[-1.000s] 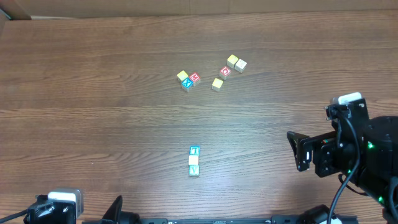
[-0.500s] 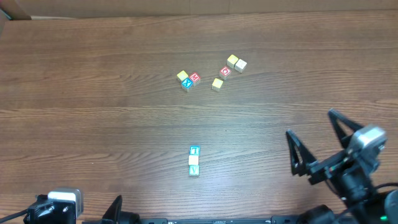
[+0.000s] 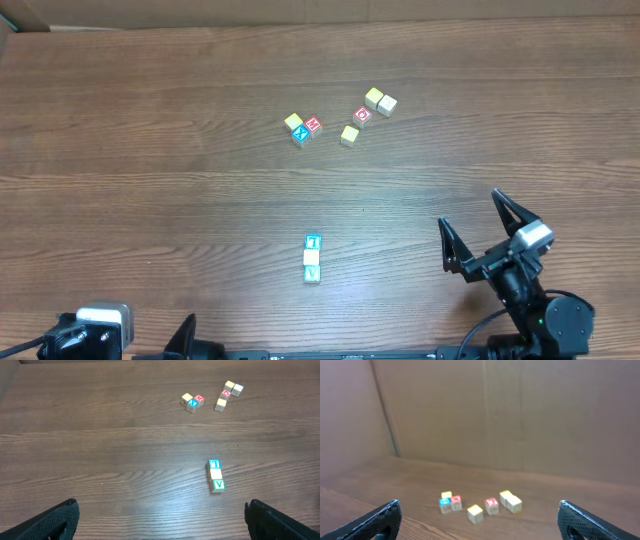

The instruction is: Flip 5 blocks

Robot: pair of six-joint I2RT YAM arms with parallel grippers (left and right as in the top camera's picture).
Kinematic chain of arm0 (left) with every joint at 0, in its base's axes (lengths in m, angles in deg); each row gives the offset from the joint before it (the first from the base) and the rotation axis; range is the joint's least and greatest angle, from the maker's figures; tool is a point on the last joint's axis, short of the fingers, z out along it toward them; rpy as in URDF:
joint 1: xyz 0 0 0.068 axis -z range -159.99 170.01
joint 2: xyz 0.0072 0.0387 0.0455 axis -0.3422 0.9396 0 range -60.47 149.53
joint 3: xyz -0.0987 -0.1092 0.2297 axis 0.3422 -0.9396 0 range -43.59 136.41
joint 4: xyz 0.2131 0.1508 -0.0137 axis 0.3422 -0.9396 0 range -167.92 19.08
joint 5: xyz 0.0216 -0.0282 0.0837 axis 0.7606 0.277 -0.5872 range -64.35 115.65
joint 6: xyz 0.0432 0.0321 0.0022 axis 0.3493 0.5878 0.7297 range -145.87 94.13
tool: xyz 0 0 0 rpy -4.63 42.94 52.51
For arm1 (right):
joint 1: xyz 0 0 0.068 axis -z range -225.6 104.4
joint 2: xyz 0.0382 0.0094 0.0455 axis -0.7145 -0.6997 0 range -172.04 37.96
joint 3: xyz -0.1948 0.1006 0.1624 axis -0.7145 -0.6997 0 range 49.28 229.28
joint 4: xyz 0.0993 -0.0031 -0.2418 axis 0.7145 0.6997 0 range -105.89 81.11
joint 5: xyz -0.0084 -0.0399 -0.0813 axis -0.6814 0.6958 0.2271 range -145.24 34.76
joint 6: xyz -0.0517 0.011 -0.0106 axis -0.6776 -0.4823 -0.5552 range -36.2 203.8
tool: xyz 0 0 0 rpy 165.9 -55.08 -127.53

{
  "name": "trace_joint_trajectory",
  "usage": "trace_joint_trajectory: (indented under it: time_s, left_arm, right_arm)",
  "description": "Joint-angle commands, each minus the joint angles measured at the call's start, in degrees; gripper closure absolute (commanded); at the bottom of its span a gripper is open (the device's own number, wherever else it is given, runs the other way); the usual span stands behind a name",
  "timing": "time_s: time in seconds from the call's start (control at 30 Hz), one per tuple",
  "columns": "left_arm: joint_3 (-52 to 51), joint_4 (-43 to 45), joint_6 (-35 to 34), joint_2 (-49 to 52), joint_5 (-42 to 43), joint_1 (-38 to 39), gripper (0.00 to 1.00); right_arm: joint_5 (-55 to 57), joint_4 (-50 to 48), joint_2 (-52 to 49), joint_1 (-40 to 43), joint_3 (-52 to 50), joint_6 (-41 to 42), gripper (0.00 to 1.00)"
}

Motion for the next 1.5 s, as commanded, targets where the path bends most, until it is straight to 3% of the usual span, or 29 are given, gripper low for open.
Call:
trace_joint_trajectory:
  time_s: [0.0, 0.07, 0.2, 0.4, 0.6, 1.47]
  left_arm:
    - [0.3, 0.1, 0.9, -0.5, -0.5, 0.2, 0.00]
    - [0.3, 0.1, 0.9, -0.5, -0.5, 0.2, 0.00]
    - [0.3, 0.1, 0.9, -0.5, -0.5, 0.2, 0.00]
    - [0.3, 0.1, 0.9, -0.5, -0.5, 0.2, 0.00]
    - [0.3, 0.1, 0.9, -0.5, -0.5, 0.2, 0.00]
    - [0.3, 0.1, 0.9, -0.5, -0.5, 0.2, 0.00]
  right_arm:
    - [9.6, -0.4, 0.9, 0.6, -2.4, 5.6, 0.00]
    - [18.1, -0.2, 1.7, 0.6, -4.2, 11.7, 0.00]
    - [21.8, 0.5, 1.8, 0.9, -5.0, 11.3, 0.00]
    - [21.9, 1.4, 1.8, 1.9, -8.1, 9.8, 0.00]
    - [18.9, 1.6, 1.8, 1.9, -8.1, -0.9, 0.00]
    - [19.5, 1.6, 1.8, 3.4, -8.0, -1.2, 0.00]
